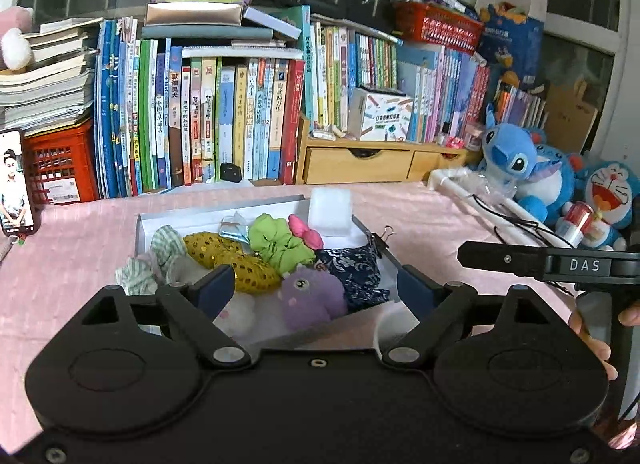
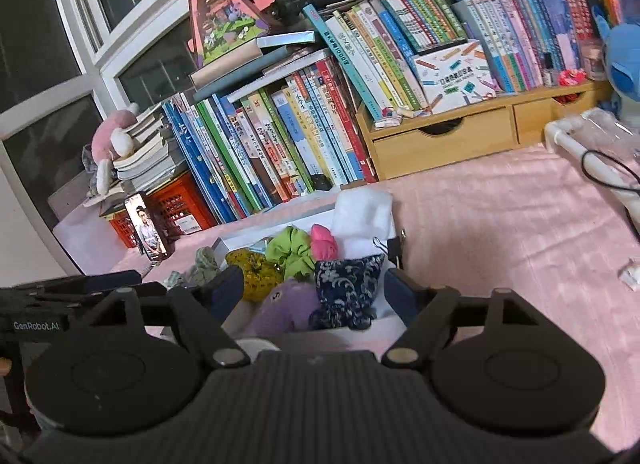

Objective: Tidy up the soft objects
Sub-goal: 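Lift both tools away from the tray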

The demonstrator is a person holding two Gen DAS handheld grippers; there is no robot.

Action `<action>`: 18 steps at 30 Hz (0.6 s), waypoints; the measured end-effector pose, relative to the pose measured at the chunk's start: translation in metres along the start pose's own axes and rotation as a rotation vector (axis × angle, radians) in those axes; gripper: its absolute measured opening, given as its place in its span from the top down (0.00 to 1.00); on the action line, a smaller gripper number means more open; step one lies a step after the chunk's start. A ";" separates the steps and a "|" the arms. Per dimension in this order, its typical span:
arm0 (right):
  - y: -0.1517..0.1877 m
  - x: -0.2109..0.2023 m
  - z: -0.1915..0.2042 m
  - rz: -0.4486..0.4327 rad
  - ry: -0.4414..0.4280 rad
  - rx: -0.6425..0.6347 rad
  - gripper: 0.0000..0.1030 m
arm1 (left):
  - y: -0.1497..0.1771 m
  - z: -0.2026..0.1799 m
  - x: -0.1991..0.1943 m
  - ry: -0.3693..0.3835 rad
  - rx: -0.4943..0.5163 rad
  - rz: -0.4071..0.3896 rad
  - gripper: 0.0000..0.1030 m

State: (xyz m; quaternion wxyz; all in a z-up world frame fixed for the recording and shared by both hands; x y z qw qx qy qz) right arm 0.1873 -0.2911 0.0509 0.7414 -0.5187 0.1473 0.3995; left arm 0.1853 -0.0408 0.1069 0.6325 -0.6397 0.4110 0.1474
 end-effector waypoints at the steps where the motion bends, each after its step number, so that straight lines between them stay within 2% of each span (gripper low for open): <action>1: 0.004 -0.002 -0.001 -0.003 0.003 0.003 0.17 | 0.004 -0.001 -0.002 -0.001 0.003 -0.010 0.15; 6: 0.020 -0.012 -0.014 -0.011 0.018 0.025 0.17 | 0.027 -0.009 -0.015 -0.022 0.029 -0.061 0.15; 10: 0.030 -0.016 -0.025 -0.006 0.019 0.057 0.17 | 0.038 -0.020 -0.020 -0.044 0.115 -0.057 0.23; 13: 0.035 -0.019 -0.032 0.003 0.027 0.066 0.17 | 0.039 -0.024 -0.016 -0.061 0.184 0.023 0.41; 14: 0.037 -0.020 -0.034 0.005 0.028 0.069 0.17 | 0.039 -0.024 -0.014 -0.064 0.197 0.056 0.51; 18: 0.044 -0.023 -0.041 0.013 0.045 0.074 0.17 | 0.039 -0.016 -0.005 -0.071 0.214 0.166 0.73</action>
Point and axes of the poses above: each gripper's, at about its wrist camera, not at the fingertips, and x roughly the way its jaws point, z to its left, y to its underside, the point moved 4 cm from there along x, roughly the way its jaws point, and after that the axes turned 14 degrees about z, right-handed, at the moved point
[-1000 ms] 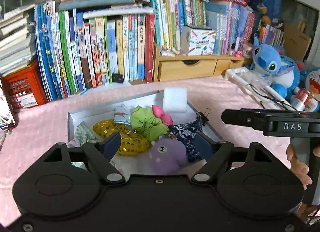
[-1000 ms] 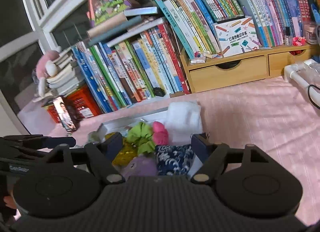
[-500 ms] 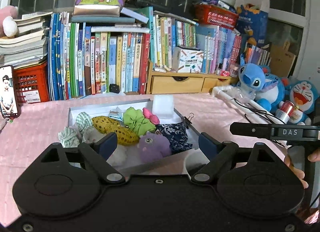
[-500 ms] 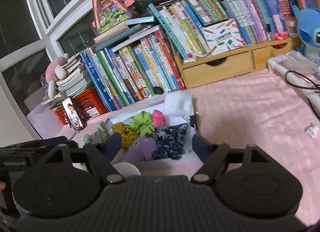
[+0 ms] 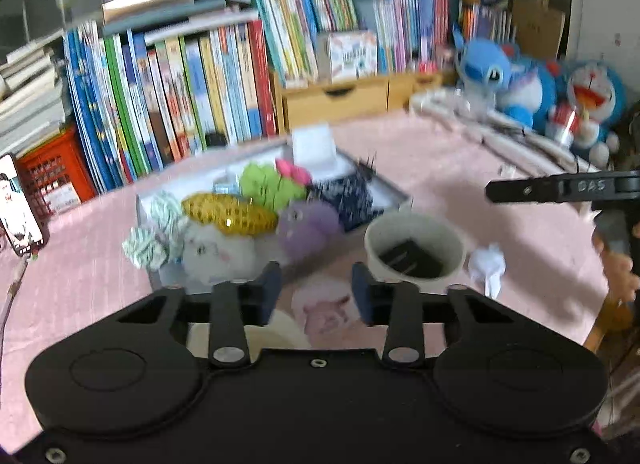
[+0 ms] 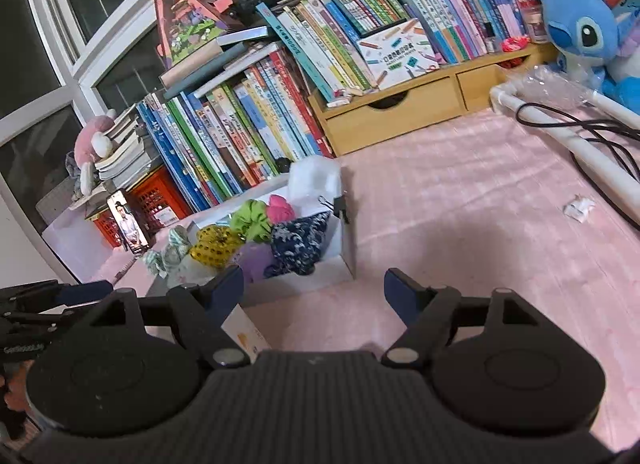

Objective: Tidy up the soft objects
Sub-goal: 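Lift both tools away from the tray, then grasp the pink cloth with the left tool while the right tool grasps the white tissue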

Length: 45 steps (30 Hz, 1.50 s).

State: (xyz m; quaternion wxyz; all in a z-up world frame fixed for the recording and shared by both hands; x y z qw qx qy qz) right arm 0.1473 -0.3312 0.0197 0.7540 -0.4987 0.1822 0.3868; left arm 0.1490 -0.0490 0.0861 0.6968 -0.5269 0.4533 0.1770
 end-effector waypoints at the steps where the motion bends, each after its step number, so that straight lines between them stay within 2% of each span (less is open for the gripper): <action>1: 0.002 0.000 -0.001 0.003 0.005 -0.004 0.17 | 0.000 0.001 0.002 -0.002 0.009 0.020 0.79; 7: 0.017 0.003 -0.005 0.056 0.041 -0.029 0.17 | -0.004 -0.004 0.014 -0.013 0.095 0.101 0.79; 11: 0.023 0.007 -0.008 0.089 0.037 -0.013 0.19 | -0.013 -0.009 0.024 0.008 0.108 0.146 0.80; 17: 0.027 0.011 -0.012 0.110 0.016 0.025 0.20 | -0.031 0.004 0.045 0.095 -0.023 0.257 0.80; 24: 0.029 0.014 -0.017 0.132 -0.015 0.057 0.20 | -0.049 0.032 0.072 0.135 -0.217 0.379 0.80; 29: 0.030 0.016 -0.017 0.141 -0.023 0.061 0.20 | -0.056 0.043 0.087 0.154 -0.315 0.422 0.79; 35: 0.032 0.022 -0.018 0.158 -0.035 0.068 0.20 | -0.061 0.043 0.101 0.186 -0.383 0.472 0.78; 40: 0.033 0.030 -0.019 0.167 -0.026 0.068 0.21 | -0.061 0.045 0.109 0.166 -0.419 0.476 0.77; 42: 0.034 0.034 -0.019 0.174 -0.027 0.073 0.22 | -0.061 0.045 0.112 0.160 -0.427 0.478 0.72; 44: 0.035 0.039 -0.019 0.182 -0.030 0.078 0.25 | -0.060 0.046 0.114 0.160 -0.438 0.485 0.63; 45: 0.035 0.041 -0.019 0.186 -0.030 0.079 0.26 | -0.059 0.046 0.116 0.163 -0.445 0.495 0.63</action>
Point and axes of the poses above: each gripper's, at about its wrist camera, not at the fingertips, and x roughly the way its jaws point, z to its left, y to its underside, the point moved 4 cm from there along x, roughly the way its jaws point, and after that the axes turned 14 degrees about z, right-handed, at the moved point
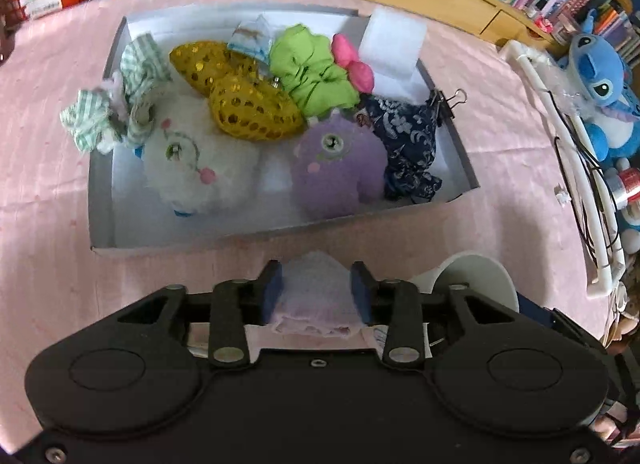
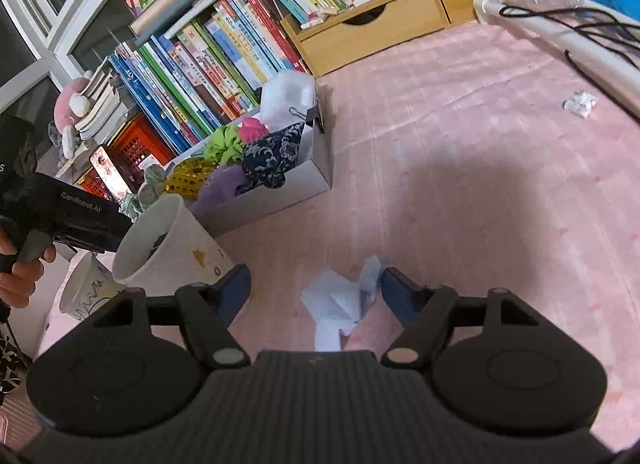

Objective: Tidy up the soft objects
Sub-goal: 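Grasp the pink cloth with the left tool while the right tool grasps the white tissue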

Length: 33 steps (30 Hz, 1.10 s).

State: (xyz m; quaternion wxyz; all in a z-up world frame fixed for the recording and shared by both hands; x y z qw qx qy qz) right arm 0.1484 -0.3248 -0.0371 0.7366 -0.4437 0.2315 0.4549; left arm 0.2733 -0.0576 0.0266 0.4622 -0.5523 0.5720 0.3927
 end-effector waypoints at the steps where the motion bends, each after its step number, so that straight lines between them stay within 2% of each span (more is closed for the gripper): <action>1: 0.000 0.002 0.001 0.003 0.001 0.000 0.28 | 0.000 0.000 0.001 -0.002 -0.003 0.002 0.63; 4: 0.001 0.006 0.004 0.006 0.014 -0.005 0.42 | 0.000 -0.001 0.002 -0.016 -0.006 -0.012 0.68; 5: 0.001 0.006 0.004 0.006 0.020 -0.008 0.49 | 0.001 -0.001 0.002 -0.022 -0.007 -0.021 0.78; 8: 0.002 0.007 0.005 0.015 0.014 0.000 0.60 | 0.003 -0.002 -0.003 -0.022 0.008 -0.041 0.90; 11: 0.004 0.007 0.004 0.017 0.014 0.009 0.66 | 0.007 -0.003 -0.009 -0.007 0.020 -0.055 0.95; 17: 0.008 0.001 0.008 0.015 0.009 -0.007 0.66 | 0.021 -0.011 -0.017 -0.017 0.070 -0.083 0.96; 22: 0.013 -0.003 0.012 0.009 0.026 -0.030 0.66 | 0.028 -0.018 -0.016 -0.016 0.091 -0.073 0.92; 25: 0.014 -0.003 0.010 0.012 0.026 -0.022 0.65 | 0.020 -0.016 -0.016 -0.005 0.058 -0.075 0.82; 28: 0.015 -0.003 0.009 0.014 0.022 -0.017 0.64 | 0.008 -0.014 -0.014 -0.044 0.041 -0.073 0.66; 31: 0.016 -0.005 0.008 0.010 0.020 -0.018 0.64 | 0.001 -0.013 -0.009 -0.082 0.038 -0.069 0.63; 33: 0.015 -0.005 0.008 0.010 0.016 -0.017 0.63 | -0.001 -0.012 -0.002 -0.070 0.027 -0.040 0.63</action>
Point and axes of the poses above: each gripper's, at about its wrist camera, not at the fingertips, and x roughly the way its jaws point, z to its left, y to its underside, the point moved 4 cm from there along x, roughly the way its jaws point, and after that the axes turned 14 degrees about z, right-handed, at the moved point
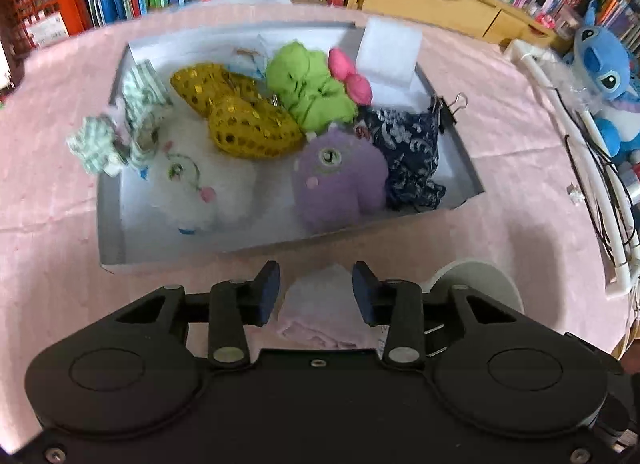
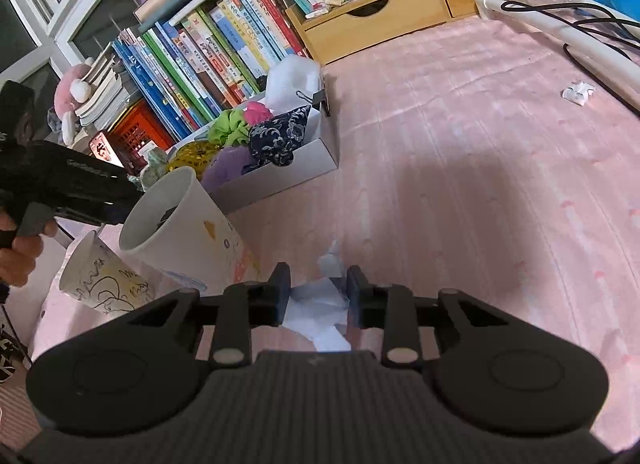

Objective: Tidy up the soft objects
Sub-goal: 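Grasp the pink cloth with the left tool while the right tool grasps the white tissue, then lift the pink cloth and white tissue and carry them toward the white tray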

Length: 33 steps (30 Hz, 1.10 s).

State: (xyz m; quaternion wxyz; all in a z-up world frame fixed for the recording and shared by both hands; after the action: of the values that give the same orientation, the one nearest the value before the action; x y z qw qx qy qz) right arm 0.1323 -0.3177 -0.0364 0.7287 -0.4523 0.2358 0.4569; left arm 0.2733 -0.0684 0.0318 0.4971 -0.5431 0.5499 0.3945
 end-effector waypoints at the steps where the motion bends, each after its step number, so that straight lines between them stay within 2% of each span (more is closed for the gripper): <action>1: 0.000 0.000 0.000 0.000 0.001 0.000 0.63 | -0.001 0.002 0.002 0.023 -0.017 0.006 0.63; 4: 0.001 0.001 0.000 0.003 -0.002 -0.001 0.63 | -0.003 0.005 0.005 0.053 -0.044 0.040 0.67; 7: 0.001 0.003 0.000 0.007 -0.005 0.001 0.63 | -0.003 0.006 0.007 0.036 -0.047 0.044 0.74; 14: 0.000 0.005 -0.001 0.009 -0.010 0.002 0.63 | 0.001 0.004 0.000 0.018 -0.020 -0.001 0.98; 19: 0.000 0.003 0.001 0.005 -0.013 -0.003 0.64 | 0.006 0.000 -0.006 0.034 0.003 -0.007 1.00; 21: 0.000 0.002 0.002 0.003 -0.015 -0.006 0.64 | 0.008 -0.002 -0.007 0.030 0.015 -0.011 0.99; 25: 0.001 0.002 0.002 0.001 -0.016 -0.007 0.63 | 0.006 0.001 -0.004 0.025 -0.013 -0.007 0.88; 28: 0.001 0.002 0.002 0.002 -0.018 -0.004 0.63 | 0.003 0.004 0.001 0.040 -0.042 0.031 0.61; 33: 0.000 0.003 0.001 0.000 -0.019 0.003 0.63 | -0.002 0.009 0.008 0.048 -0.092 0.044 0.61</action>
State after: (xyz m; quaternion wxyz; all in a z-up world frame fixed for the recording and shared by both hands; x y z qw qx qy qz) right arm 0.1333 -0.3158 -0.0386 0.7317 -0.4468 0.2294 0.4608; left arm 0.2772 -0.0616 0.0229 0.4494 -0.5626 0.5546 0.4171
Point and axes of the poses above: each gripper's, at about its wrist camera, not at the fingertips, and x roughly the way its jaws point, z to its left, y to its underside, the point moved 4 cm from there along x, roughly the way its jaws point, and after that the axes turned 14 degrees about z, right-handed, at the moved point
